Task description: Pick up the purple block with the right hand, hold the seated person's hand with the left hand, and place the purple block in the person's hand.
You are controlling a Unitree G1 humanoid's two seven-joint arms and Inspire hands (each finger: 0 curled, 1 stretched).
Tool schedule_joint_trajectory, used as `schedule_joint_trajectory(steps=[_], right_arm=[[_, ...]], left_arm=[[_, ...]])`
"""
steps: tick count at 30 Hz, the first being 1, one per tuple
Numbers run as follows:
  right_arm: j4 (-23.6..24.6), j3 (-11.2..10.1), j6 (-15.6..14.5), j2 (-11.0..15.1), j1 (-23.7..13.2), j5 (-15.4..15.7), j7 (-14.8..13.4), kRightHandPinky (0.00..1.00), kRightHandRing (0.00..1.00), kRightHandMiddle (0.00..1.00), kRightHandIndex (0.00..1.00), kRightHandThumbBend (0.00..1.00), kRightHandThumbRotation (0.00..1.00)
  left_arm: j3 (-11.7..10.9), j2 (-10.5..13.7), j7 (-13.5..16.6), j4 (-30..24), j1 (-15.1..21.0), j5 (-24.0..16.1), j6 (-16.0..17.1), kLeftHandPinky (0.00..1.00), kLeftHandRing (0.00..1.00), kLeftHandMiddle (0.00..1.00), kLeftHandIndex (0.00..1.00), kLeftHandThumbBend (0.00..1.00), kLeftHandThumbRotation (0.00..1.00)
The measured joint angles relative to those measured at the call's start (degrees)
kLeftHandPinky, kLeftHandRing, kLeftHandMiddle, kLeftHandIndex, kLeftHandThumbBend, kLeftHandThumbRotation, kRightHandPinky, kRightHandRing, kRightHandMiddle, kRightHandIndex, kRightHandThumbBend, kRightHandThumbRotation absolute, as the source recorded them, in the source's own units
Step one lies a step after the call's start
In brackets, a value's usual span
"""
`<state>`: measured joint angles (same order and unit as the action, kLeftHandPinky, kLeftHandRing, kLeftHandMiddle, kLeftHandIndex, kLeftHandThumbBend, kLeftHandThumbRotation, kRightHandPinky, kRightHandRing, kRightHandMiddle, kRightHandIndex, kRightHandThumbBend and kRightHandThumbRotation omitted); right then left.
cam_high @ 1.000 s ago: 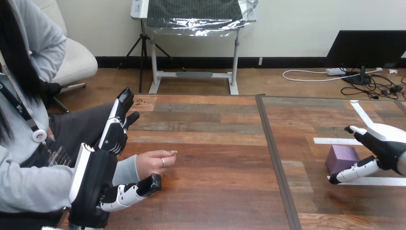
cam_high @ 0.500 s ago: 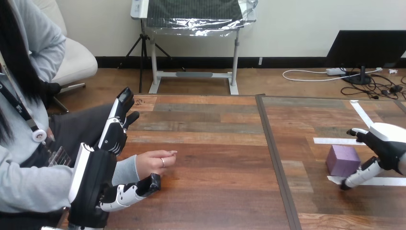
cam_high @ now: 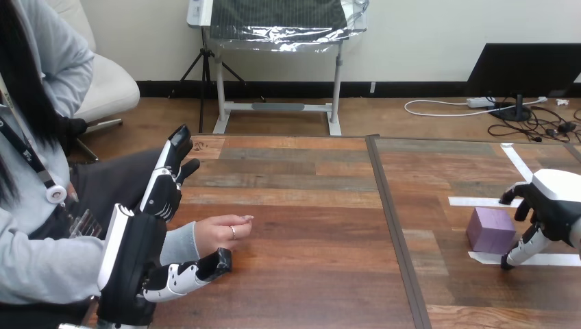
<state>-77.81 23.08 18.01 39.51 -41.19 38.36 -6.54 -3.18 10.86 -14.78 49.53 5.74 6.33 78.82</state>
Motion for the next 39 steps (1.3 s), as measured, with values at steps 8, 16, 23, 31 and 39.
schedule_joint_trajectory(steps=[8, 16, 23, 31, 39], right_arm=[[0.0, -0.16, -1.53, -0.9, 0.37, -0.29, -1.18, 0.51, 0.55, 0.59, 0.55, 0.85, 0.0], [0.0, -0.41, -2.41, -1.54, 0.53, -0.56, -1.21, 0.5, 0.54, 0.57, 0.55, 0.84, 0.0], [0.0, -1.33, -3.14, -1.7, 0.56, -2.09, -1.36, 0.49, 0.53, 0.57, 0.54, 0.85, 0.0], [0.0, -2.21, -2.99, -1.69, 0.62, -3.11, -3.27, 0.46, 0.51, 0.55, 0.53, 0.86, 0.0], [0.0, -3.08, -2.31, -1.69, 0.62, -4.01, -4.84, 0.44, 0.49, 0.54, 0.53, 0.87, 0.0]], left_arm=[[0.0, -0.01, 0.19, -0.2, -0.03, -0.19, 0.0, 0.91, 0.98, 1.0, 0.97, 1.0, 0.66], [0.03, -0.14, 0.37, -0.9, -0.08, -0.18, 0.0, 0.91, 0.98, 1.0, 0.97, 1.0, 0.66], [-0.01, -0.17, 0.62, -1.41, -0.12, -0.67, -0.12, 0.91, 0.98, 1.0, 0.97, 1.0, 0.66], [-0.01, -0.25, 1.16, -2.81, -0.41, -2.08, -1.02, 0.9, 0.98, 1.0, 0.97, 1.0, 0.66], [0.07, -0.43, 1.36, -3.4, -0.83, -2.48, -1.73, 0.91, 0.99, 1.0, 0.99, 1.0, 0.66]])
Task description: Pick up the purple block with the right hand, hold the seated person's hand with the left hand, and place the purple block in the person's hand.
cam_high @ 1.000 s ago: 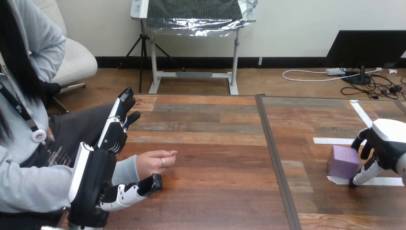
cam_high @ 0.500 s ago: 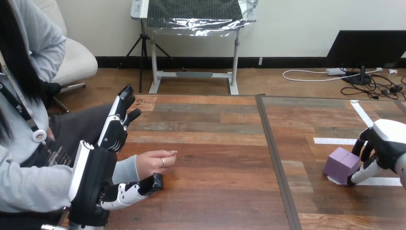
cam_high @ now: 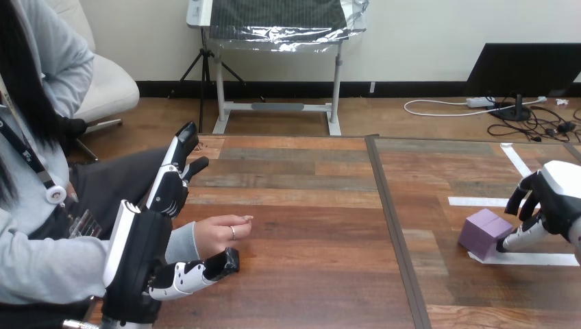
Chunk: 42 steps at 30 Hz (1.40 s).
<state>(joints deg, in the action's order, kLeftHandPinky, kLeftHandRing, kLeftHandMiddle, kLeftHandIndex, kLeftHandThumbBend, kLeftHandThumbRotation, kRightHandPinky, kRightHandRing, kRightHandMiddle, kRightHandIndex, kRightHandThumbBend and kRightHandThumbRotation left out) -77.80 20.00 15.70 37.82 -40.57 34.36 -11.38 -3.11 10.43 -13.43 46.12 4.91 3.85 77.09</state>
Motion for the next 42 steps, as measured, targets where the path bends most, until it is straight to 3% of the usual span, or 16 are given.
schedule_joint_trajectory(steps=[25, 42], right_arm=[[0.0, -0.62, 0.64, 0.0, 0.0, -1.03, -1.66, 0.46, 0.51, 0.55, 0.54, 0.85, 0.0], [0.01, -1.02, 0.75, 0.0, 0.0, -2.86, -1.56, 0.48, 0.54, 0.58, 0.58, 0.89, 0.0]], left_arm=[[-0.09, -0.05, 1.13, -0.07, -0.29, -1.02, -0.38, 0.89, 0.97, 1.0, 0.97, 1.0, 0.68], [-0.08, -0.05, 1.5, -0.07, -0.29, -1.62, -0.3, 0.88, 0.96, 1.0, 0.96, 1.0, 0.69]])
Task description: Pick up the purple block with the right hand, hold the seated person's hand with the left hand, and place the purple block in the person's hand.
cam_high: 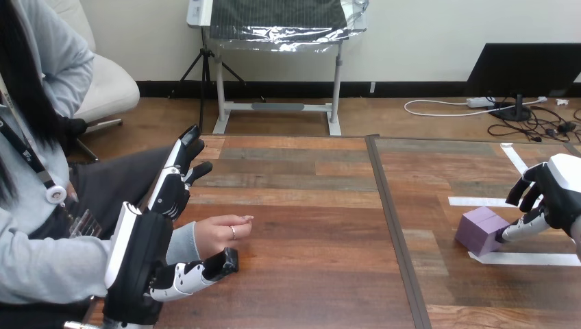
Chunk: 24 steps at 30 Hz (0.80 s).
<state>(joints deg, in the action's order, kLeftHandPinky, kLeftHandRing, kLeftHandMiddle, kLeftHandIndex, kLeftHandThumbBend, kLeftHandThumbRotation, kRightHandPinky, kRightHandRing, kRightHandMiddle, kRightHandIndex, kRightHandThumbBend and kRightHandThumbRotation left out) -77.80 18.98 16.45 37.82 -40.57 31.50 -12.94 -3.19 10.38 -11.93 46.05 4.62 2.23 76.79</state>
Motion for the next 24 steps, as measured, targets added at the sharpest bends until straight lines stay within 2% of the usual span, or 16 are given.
schedule_joint_trajectory(steps=[7, 13, 15, 18, 24], right_arm=[[0.02, -1.03, -0.94, 0.0, -0.03, -1.17, 2.9, 0.55, 0.63, 0.68, 0.7, 0.93, 0.0], [0.02, -1.04, -1.48, 0.0, -0.03, -1.49, 6.21, 0.41, 0.48, 0.53, 0.81, 0.98, 0.07], [0.02, -1.04, -1.49, 0.0, -0.03, -1.63, 7.34, 0.52, 0.62, 0.66, 0.87, 0.99, 0.15], [0.03, -1.04, -1.4, 0.0, -0.03, -1.72, 9.16, 0.65, 0.76, 0.79, 0.91, 1.0, 0.24], [0.02, -1.02, 0.31, 0.01, -0.03, -2.03, 12.67, 0.86, 0.95, 0.95, 0.98, 1.0, 0.45]], left_arm=[[-0.01, 0.01, 0.01, 0.0, 0.0, 0.08, 0.0, 0.88, 0.97, 1.0, 0.96, 1.0, 0.69], [0.02, 0.02, 0.02, 0.01, 0.0, 0.47, -0.01, 0.89, 0.97, 1.0, 0.96, 1.0, 0.68], [0.02, 0.02, 0.02, 0.01, 0.0, 0.57, -0.01, 0.89, 0.97, 1.0, 0.96, 1.0, 0.68], [0.03, 0.02, 0.01, 0.01, 0.0, 0.71, -0.01, 0.89, 0.97, 0.99, 0.96, 1.0, 0.68], [0.04, 0.03, -0.11, 0.08, 0.0, 1.34, -0.01, 0.9, 0.97, 1.0, 0.96, 1.0, 0.68]])
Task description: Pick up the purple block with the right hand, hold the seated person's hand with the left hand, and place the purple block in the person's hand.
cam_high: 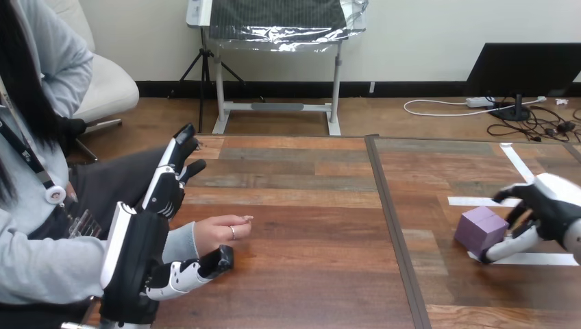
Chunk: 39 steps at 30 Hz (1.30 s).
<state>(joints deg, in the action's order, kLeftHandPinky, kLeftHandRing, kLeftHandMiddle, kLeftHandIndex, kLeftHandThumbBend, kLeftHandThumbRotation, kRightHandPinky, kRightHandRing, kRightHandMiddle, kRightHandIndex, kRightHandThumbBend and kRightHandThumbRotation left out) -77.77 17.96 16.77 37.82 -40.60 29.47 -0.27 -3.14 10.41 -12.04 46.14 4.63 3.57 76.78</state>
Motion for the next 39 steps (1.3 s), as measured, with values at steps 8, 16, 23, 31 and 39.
schedule_joint_trajectory(steps=[8, 16, 23, 31, 39], right_arm=[[0.02, 0.0, 3.63, 0.0, 0.0, -0.08, 2.76, 0.97, 0.99, 0.99, 1.0, 1.0, 0.6], [0.14, 0.0, 7.04, 0.0, 0.0, -0.11, 3.15, 1.0, 1.0, 1.0, 1.0, 1.0, 0.7], [0.19, 0.04, 9.07, -0.01, 0.0, 0.02, 2.55, 1.0, 1.0, 1.0, 1.0, 1.0, 0.79], [0.24, 0.06, 9.37, -0.01, -0.05, 0.45, 1.68, 1.0, 1.0, 1.0, 1.0, 1.0, 0.82], [0.24, 0.12, 9.15, -0.1, -0.15, 1.06, 1.56, 1.0, 1.0, 1.0, 1.0, 1.0, 0.84]], left_arm=[[-0.01, 0.0, -0.16, 0.1, 0.0, 0.53, 0.0, 0.9, 0.97, 1.0, 0.96, 1.0, 0.67], [0.03, 0.01, -0.38, 0.13, 0.0, 0.59, 0.0, 0.9, 0.97, 0.99, 0.96, 1.0, 0.67], [0.11, 0.01, -0.79, 0.13, 0.0, 0.96, 0.0, 0.9, 0.97, 0.99, 0.96, 1.0, 0.66], [0.2, 0.0, -1.44, 0.12, 0.0, 1.93, -0.03, 0.91, 0.97, 0.99, 0.96, 1.0, 0.65], [0.2, 0.01, -2.04, 0.12, 0.0, 2.96, -0.15, 0.91, 0.98, 1.0, 0.96, 1.0, 0.65]])
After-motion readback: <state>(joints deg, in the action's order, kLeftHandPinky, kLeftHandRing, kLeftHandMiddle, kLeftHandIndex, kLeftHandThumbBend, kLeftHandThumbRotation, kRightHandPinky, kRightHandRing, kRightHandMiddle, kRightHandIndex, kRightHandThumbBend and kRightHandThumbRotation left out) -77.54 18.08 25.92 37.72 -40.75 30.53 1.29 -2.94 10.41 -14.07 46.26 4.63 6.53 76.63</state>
